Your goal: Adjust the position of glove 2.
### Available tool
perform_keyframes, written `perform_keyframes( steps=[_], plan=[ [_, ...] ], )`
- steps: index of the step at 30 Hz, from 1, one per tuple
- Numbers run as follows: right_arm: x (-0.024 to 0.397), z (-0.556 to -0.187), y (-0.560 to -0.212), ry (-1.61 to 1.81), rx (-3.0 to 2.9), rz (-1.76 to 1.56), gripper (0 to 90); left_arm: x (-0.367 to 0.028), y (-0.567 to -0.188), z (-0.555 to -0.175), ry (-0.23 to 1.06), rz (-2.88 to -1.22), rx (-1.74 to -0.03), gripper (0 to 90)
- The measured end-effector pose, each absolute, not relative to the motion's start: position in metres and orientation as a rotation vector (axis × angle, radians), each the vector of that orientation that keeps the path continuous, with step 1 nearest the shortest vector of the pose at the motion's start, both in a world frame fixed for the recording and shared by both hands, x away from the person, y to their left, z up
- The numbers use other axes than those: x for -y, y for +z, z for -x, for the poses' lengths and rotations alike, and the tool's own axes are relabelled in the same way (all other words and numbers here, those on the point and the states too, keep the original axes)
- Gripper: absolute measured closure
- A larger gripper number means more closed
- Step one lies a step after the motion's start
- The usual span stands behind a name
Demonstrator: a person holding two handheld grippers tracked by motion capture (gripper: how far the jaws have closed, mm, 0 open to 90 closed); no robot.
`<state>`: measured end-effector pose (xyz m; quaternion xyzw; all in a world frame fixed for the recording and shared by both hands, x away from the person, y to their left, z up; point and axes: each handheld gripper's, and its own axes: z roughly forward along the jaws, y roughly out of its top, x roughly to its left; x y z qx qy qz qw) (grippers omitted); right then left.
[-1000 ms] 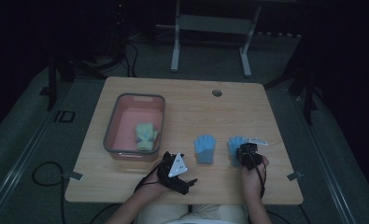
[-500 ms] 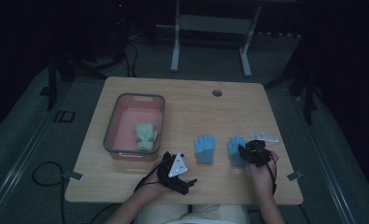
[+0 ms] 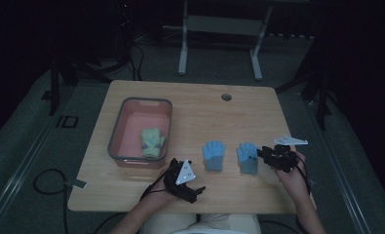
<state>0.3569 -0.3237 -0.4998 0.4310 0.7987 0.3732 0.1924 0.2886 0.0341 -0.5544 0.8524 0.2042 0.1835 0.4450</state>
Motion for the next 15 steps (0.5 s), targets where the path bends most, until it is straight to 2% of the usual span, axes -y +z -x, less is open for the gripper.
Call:
perform_keyframes(
  steps=[8,15],
  plan=[
    [0.316,-0.363,-0.514,1.016,-2.367,-1.090,70.3,-0.034,-0.555,-0.289,0.453,-2.108,-0.510,1.5],
    [0.315,-0.369,-0.533,1.032,-2.390,-1.148,71.7,-0.035,-0.554,-0.289,0.453,-2.111,-0.510,1.5]
  ],
)
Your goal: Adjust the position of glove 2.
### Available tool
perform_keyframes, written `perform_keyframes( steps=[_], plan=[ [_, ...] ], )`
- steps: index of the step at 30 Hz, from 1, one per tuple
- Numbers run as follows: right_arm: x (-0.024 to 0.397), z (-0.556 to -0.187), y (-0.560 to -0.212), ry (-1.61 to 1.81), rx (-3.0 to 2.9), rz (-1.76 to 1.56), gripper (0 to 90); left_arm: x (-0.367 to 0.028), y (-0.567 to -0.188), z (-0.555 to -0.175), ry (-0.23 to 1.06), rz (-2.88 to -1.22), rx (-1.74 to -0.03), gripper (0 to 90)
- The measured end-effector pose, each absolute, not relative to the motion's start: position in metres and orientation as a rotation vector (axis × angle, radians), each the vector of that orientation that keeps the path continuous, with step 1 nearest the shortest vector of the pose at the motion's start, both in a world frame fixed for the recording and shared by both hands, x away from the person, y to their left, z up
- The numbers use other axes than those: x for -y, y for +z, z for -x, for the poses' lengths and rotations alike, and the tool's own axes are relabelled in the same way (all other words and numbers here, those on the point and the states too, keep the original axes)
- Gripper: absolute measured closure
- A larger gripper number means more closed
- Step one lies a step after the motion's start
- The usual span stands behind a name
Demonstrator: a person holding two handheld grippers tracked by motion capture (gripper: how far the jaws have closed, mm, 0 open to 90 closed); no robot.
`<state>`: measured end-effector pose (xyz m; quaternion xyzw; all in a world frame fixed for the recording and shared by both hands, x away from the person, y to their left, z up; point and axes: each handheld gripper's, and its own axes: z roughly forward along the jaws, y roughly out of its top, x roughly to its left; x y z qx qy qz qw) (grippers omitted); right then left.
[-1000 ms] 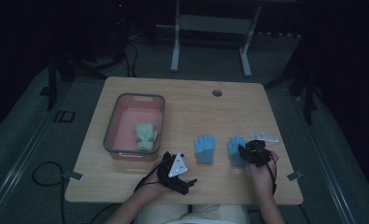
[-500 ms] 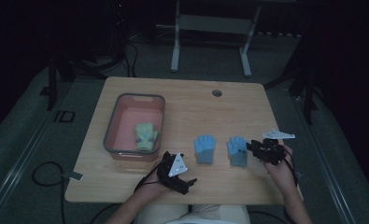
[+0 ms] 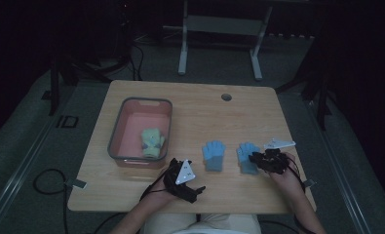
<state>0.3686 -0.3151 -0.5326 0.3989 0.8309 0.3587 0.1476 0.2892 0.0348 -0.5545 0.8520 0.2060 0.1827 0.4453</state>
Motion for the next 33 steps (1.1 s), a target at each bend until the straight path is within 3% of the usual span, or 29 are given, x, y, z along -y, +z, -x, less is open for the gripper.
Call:
perform_keyframes(
  steps=[10,16,22,31,33],
  plan=[
    [0.303,-0.366,-0.545,0.928,-2.394,-1.143,65.3,-0.034,-0.555,-0.289,0.452,-2.111,-0.509,1.5],
    [0.300,-0.363,-0.546,0.907,-2.353,-1.166,81.2,-0.034,-0.555,-0.288,0.455,-2.114,-0.507,1.5],
    [0.294,-0.362,-0.542,0.878,-2.312,-1.203,86.3,-0.034,-0.555,-0.289,0.454,-2.112,-0.508,1.5],
    [0.293,-0.361,-0.500,0.953,-2.218,-1.185,86.9,-0.034,-0.555,-0.289,0.456,-2.116,-0.507,1.5],
    [0.288,-0.359,-0.476,0.994,-2.184,-1.148,87.0,-0.034,-0.555,-0.289,0.455,-2.114,-0.508,1.5]
  ],
)
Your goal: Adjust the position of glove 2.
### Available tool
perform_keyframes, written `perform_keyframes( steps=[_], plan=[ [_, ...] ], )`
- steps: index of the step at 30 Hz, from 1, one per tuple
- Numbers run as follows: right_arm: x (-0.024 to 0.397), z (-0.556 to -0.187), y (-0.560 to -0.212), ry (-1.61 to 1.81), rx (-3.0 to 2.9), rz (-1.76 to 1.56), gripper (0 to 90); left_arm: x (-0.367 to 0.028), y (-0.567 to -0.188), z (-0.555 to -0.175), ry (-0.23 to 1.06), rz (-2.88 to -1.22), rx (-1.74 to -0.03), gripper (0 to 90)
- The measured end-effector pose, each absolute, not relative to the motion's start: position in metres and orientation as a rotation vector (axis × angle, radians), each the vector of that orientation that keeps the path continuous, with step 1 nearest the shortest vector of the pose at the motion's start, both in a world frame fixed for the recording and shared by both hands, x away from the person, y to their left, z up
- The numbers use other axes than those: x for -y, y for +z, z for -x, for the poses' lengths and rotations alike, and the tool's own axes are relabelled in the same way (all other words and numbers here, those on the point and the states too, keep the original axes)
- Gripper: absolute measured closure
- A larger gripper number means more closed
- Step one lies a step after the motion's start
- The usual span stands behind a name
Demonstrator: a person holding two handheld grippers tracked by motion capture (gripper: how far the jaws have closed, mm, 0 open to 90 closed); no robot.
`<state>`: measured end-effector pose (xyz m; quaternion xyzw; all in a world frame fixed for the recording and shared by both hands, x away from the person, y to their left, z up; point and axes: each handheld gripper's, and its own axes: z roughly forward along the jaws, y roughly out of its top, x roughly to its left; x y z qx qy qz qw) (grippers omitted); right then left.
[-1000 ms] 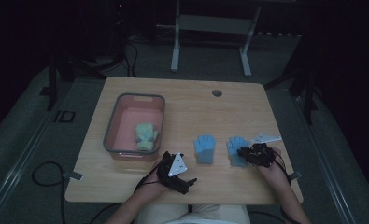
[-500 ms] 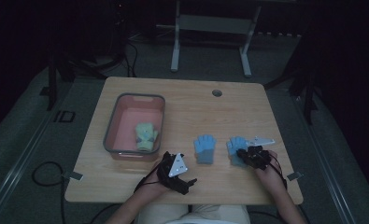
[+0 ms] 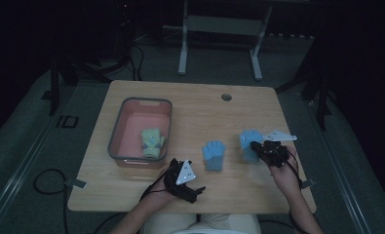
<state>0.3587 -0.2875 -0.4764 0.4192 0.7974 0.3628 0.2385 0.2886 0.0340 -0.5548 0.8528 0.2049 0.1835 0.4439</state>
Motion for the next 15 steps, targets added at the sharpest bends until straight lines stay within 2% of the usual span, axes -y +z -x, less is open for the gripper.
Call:
perform_keyframes(
  steps=[8,15],
  plan=[
    [0.263,-0.351,-0.438,1.096,-2.170,-1.028,87.0,-0.034,-0.555,-0.289,0.459,-2.114,-0.508,1.5],
    [0.232,-0.347,-0.429,1.160,-2.216,-0.947,87.0,-0.034,-0.555,-0.289,0.458,-2.115,-0.503,1.5]
  ],
)
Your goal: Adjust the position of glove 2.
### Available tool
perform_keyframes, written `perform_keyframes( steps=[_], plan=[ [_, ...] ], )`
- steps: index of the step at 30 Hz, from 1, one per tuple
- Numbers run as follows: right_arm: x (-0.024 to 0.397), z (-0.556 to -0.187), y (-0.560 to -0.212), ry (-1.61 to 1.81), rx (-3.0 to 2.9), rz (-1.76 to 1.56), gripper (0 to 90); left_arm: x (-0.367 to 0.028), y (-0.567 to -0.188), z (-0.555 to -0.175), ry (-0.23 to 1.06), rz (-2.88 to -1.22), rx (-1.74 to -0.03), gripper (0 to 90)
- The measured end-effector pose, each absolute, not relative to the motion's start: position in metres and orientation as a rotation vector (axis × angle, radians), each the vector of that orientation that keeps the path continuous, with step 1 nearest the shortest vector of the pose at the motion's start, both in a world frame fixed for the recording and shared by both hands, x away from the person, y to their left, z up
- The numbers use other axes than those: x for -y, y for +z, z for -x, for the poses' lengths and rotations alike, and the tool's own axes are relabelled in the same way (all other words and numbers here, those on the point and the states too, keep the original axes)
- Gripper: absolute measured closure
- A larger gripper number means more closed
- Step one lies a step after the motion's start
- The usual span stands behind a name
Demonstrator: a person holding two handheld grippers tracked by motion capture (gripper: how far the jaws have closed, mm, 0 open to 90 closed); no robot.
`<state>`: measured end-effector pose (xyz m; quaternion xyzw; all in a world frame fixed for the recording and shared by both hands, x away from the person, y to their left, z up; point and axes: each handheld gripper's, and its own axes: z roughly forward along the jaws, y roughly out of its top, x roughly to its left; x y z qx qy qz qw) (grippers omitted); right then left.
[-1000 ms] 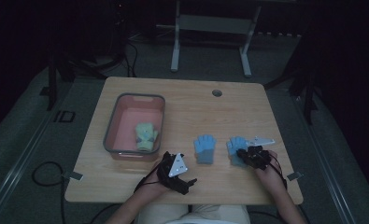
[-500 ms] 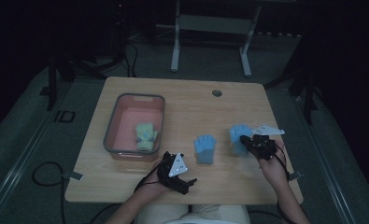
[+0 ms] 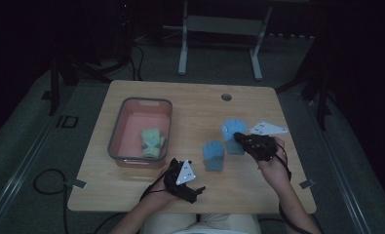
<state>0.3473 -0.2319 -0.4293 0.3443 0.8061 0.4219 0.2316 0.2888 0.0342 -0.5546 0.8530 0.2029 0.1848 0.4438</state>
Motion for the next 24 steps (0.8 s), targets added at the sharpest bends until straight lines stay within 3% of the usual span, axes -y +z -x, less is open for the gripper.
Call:
perform_keyframes(
  steps=[11,24],
  plan=[
    [0.189,-0.348,-0.455,1.171,-2.315,-0.908,86.9,-0.034,-0.554,-0.289,0.457,-2.115,-0.500,1.5],
    [0.188,-0.357,-0.499,1.086,-2.374,-0.996,86.9,-0.034,-0.554,-0.289,0.456,-2.113,-0.504,1.5]
  ],
)
